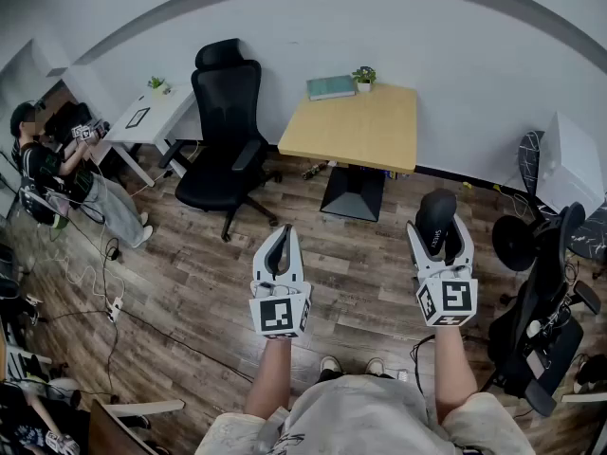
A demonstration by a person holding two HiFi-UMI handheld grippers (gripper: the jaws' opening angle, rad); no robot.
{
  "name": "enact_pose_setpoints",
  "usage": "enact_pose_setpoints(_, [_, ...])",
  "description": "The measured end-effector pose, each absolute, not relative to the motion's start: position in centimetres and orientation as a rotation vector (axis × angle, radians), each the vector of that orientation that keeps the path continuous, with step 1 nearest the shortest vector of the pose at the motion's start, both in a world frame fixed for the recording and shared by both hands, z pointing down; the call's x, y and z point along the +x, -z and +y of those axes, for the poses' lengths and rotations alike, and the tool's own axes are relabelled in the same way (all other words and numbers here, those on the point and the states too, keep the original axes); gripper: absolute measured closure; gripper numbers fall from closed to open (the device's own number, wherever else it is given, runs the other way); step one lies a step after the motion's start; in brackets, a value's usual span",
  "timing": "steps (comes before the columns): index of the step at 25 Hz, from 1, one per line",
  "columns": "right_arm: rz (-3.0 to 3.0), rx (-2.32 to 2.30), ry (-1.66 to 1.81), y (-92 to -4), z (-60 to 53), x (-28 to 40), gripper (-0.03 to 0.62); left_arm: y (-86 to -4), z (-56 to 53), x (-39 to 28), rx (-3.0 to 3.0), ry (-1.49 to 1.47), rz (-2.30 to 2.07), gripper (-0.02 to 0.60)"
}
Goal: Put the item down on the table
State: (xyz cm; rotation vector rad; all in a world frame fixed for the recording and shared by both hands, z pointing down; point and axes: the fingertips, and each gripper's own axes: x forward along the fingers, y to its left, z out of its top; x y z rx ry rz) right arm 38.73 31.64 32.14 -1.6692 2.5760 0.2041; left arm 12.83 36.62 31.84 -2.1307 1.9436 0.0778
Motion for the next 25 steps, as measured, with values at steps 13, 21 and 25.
enact_pose_setpoints(13, [2.595,-1.645,-0.201,-32.2,31.7,32.5,0.24,-32.1,37.7,6.4,-2.106,-0.105,1.981,0.575])
enact_pose_setpoints(21, [2.576,-1.642,-0.154,-32.6,32.0,28.0,0.24,-32.7,39.0,1.0,-2.089,-0.106,2.003,0.575])
enact_pose_setpoints(25, [2.579,-1.633,-0.152,-32.6,32.1,26.1,0.24,-33.1,39.4,-1.0,-2.09,-0.113,2.014,0.575])
